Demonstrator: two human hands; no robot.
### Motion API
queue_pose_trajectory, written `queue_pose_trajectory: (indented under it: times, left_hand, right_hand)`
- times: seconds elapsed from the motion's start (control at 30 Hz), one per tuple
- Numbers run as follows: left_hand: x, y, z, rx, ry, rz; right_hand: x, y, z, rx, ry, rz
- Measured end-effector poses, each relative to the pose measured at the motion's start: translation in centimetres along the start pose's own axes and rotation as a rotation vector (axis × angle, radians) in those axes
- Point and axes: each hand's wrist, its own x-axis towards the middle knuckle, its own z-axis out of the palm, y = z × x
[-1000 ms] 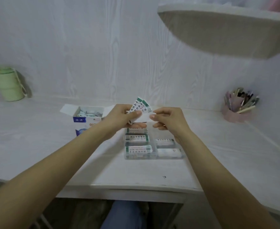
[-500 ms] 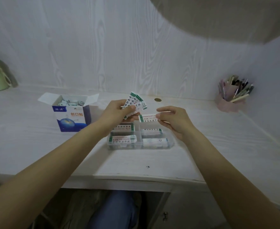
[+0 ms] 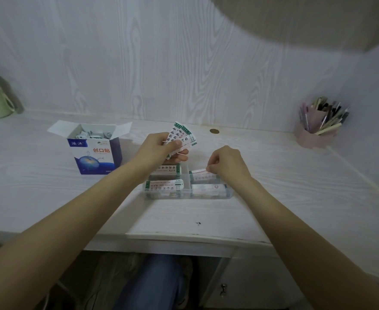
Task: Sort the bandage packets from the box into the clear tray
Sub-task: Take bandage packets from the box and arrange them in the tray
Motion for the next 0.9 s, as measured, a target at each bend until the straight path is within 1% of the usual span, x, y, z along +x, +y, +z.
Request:
queue_pose_trajectory:
  times: [0.1, 0.17, 0.2, 0.23, 0.27, 0.3, 0.33, 0.37, 0.43, 0.5, 0.6, 0.7, 0.8, 0.9]
  left_hand:
    - [0.1, 0.1, 0.0, 0.002, -0.010, 0.010]
    - [0.1, 0.2, 0.0, 0.006, -0.016, 0.012]
    - [0.1, 0.2, 0.0, 0.005, -0.019, 0.013]
    - [0.1, 0.2, -0.1, -0.002, -0.018, 0.014]
    - [0.0, 0.2, -0.1, -0.018, -0.014, 0.013]
    - [0.0, 0.1, 0.0, -0.038, -0.017, 0.011]
    - [-0.2, 0.1, 0.0, -0.057, -0.031, 0.007]
    - [-0.3, 0.1, 0.1, -0.067, -0.053, 0.000]
    - [-0.5, 0.1, 0.4, -0.066, -0.107, -0.016]
    - [-0.6, 0.2, 0.7, -0.067, -0.140, -0.032]
    - [-0.6, 0.4, 0.8, -0.044, -0.112, -0.049]
    - [-0.7, 0.7, 0.7, 0.030, -0.089, -0.005]
    - [-0.8, 0.7, 0.7, 0.087, -0.056, 0.018]
    - [-0.9, 0.8, 0.6, 0.073, -0.033, 0.014]
  right_hand:
    - [0.1, -0.5, 0.4, -0.166, -0.024, 0.029]
    - [0.1, -0.6, 0.3, -0.168, -0.007, 0.017]
    - [0.0, -0.7, 0.1, -0.081, 0.015, 0.003]
    - [0.0, -0.9, -0.1, 0.082, 0.034, -0.011]
    - [-0.2, -1.1, -0.5, 0.301, 0.036, -0.020]
    - [-0.5, -1.6, -1.0, 0.528, 0.017, -0.023]
    - [-0.6, -1.9, -1.3, 0.700, -0.014, -0.020]
    - [-0.7, -2.1, -1.5, 0.790, -0.036, -0.019]
    - [-0.8, -2.3, -1.6, 0.824, -0.030, -0.033]
    - [-0.8, -2.4, -1.6, 0.819, 0.012, -0.050]
    - [-0.9, -2.3, -1.6, 0.811, 0.085, -0.077]
    - [-0.9, -2.1, -1.4, 0.785, 0.146, -0.121]
    - [-1.1, -2.0, -1.3, 0.776, 0.156, -0.113]
    - [-1.5, -2.0, -1.3, 0.824, 0.120, -0.083]
